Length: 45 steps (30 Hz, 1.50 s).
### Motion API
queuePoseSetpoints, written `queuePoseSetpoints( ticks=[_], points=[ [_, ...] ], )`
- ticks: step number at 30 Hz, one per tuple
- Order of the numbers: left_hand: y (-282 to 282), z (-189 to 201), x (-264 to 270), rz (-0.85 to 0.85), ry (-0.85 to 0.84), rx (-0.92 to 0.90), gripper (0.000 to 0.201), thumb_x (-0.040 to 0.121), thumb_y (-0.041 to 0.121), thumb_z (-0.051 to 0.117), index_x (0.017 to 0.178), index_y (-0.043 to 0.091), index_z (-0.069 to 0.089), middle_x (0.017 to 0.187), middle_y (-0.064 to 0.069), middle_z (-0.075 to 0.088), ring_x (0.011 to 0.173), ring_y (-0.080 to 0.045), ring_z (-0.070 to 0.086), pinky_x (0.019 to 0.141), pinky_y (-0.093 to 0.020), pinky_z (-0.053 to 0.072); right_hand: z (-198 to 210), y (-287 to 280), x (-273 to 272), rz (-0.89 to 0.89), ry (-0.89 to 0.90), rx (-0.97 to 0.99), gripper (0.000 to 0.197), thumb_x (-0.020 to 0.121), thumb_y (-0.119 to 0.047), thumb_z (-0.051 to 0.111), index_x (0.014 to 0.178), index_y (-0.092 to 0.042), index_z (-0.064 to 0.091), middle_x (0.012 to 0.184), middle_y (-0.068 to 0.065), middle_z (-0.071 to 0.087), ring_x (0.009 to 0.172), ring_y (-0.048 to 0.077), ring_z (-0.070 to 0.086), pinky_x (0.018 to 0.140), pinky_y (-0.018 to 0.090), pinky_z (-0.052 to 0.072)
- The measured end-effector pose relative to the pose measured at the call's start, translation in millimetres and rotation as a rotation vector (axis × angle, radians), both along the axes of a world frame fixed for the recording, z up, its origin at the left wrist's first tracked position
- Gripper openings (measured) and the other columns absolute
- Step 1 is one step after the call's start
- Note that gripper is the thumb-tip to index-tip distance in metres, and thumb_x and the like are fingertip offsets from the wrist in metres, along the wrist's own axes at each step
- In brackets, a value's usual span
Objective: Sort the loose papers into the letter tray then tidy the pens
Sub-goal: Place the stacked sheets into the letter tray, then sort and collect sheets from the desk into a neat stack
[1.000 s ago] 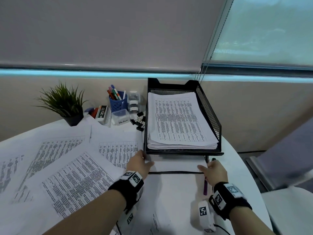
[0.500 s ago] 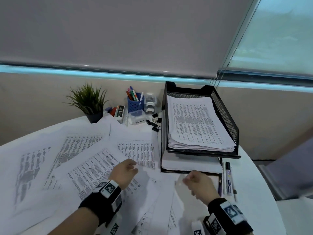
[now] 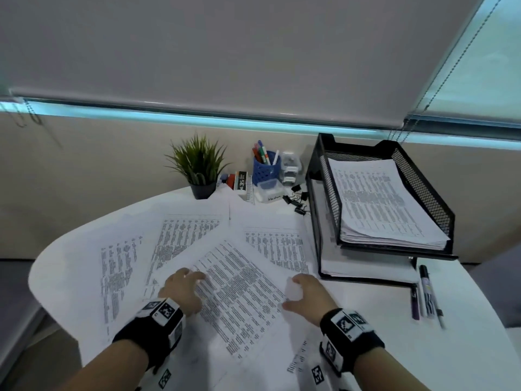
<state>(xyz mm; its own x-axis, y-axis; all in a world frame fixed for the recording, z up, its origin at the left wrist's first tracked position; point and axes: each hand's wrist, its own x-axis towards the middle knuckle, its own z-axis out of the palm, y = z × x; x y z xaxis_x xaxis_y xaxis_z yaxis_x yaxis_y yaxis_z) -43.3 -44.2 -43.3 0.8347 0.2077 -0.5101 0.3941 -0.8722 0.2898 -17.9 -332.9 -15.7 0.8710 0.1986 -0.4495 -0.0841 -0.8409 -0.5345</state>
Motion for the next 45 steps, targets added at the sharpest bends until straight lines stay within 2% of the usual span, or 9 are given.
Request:
queuePoseSetpoints(
  ticks=[4, 8, 11, 15, 21, 24, 27, 38, 45],
  points=[
    [24, -5, -6, -0.088, -0.026, -0.028, 0.071, 0.072, 0.015, 0.059, 0.134, 0.041, 0.039, 0.151, 0.003, 0.022, 0.139, -0.018, 0.025, 0.110, -0.035, 0.033, -5, 19, 16, 0.006, -0.005, -0.066, 0.100, 0.071, -0.042, 0.078, 0.149, -0.013, 0.022, 0.154, 0.002, 0.025, 0.140, 0.017, 0.026, 0.115, 0.028, 0.022],
    [52, -5, -13, 0.019, -0.053, 0.031, 0.076, 0.070, 0.041, 0.069, 0.137, 0.039, 0.033, 0.153, -0.001, 0.019, 0.139, -0.026, 0.023, 0.111, -0.042, 0.030, -6, 23, 29, 0.090, -0.025, -0.273, 0.117, 0.060, -0.053, 0.081, 0.149, -0.016, 0.015, 0.153, 0.004, 0.023, 0.140, 0.023, 0.022, 0.115, 0.035, 0.023],
    [74, -6, -14, 0.084, -0.099, 0.007, 0.066, 0.076, 0.038, 0.066, 0.136, 0.033, 0.039, 0.151, -0.006, 0.024, 0.136, -0.028, 0.031, 0.110, -0.041, 0.033, -8, 23, 34, 0.105, -0.009, -0.345, 0.120, 0.057, -0.056, 0.081, 0.150, -0.018, 0.014, 0.153, 0.004, 0.021, 0.141, 0.023, 0.020, 0.115, 0.039, 0.025],
    [93, -9, -14, 0.258, -0.156, 0.014, 0.068, 0.076, 0.036, 0.068, 0.137, 0.021, 0.040, 0.145, -0.010, 0.033, 0.131, -0.029, 0.036, 0.106, -0.036, 0.036, -7, 27, 37, 0.106, 0.005, -0.407, 0.111, 0.055, -0.055, 0.082, 0.144, -0.023, 0.024, 0.145, 0.000, 0.037, 0.133, 0.021, 0.035, 0.107, 0.040, 0.035],
    [100, -5, -1, 0.398, -0.072, -0.013, 0.078, 0.070, 0.022, 0.075, 0.137, 0.010, 0.036, 0.138, -0.014, 0.034, 0.122, -0.033, 0.046, 0.098, -0.038, 0.043, -6, 32, 36, 0.101, 0.081, -0.433, 0.068, 0.061, -0.052, 0.079, 0.117, -0.028, 0.047, 0.114, -0.008, 0.057, 0.110, 0.017, 0.055, 0.095, 0.033, 0.043],
    [105, -7, 5, 0.415, -0.035, -0.056, 0.072, 0.068, 0.017, 0.075, 0.131, 0.008, 0.042, 0.130, -0.014, 0.037, 0.114, -0.033, 0.051, 0.093, -0.038, 0.049, -4, 34, 34, 0.046, 0.038, -0.301, 0.031, 0.073, -0.031, 0.074, 0.095, -0.022, 0.054, 0.089, -0.005, 0.056, 0.091, 0.017, 0.056, 0.068, 0.022, 0.044],
    [112, -10, 9, 0.393, -0.041, -0.018, 0.065, 0.075, 0.019, 0.068, 0.133, 0.010, 0.041, 0.127, -0.014, 0.044, 0.113, -0.032, 0.052, 0.093, -0.039, 0.049, 1, 32, 31, 0.004, -0.007, -0.184, 0.019, 0.075, -0.019, 0.071, 0.080, -0.019, 0.053, 0.075, -0.008, 0.049, 0.081, 0.018, 0.054, 0.054, 0.018, 0.033],
    [118, -8, 26, 0.394, -0.022, 0.081, 0.081, 0.063, 0.042, 0.078, 0.132, 0.018, 0.042, 0.132, -0.013, 0.040, 0.122, -0.032, 0.043, 0.098, -0.037, 0.043, 34, 4, 42, -0.228, -0.013, 0.157, 0.026, 0.077, 0.002, 0.069, 0.101, -0.006, 0.061, 0.093, 0.008, 0.067, 0.079, 0.017, 0.062, 0.062, 0.021, 0.046],
    [107, -4, 40, 0.356, 0.001, 0.096, 0.081, 0.066, 0.023, 0.080, 0.135, 0.014, 0.040, 0.128, -0.013, 0.041, 0.116, -0.031, 0.050, 0.095, -0.038, 0.048, 31, -2, 57, -0.618, 0.004, 0.578, 0.031, 0.083, 0.011, 0.056, 0.110, -0.004, 0.056, 0.096, 0.017, 0.066, 0.084, 0.032, 0.063, 0.075, 0.039, 0.050]
  ],
)
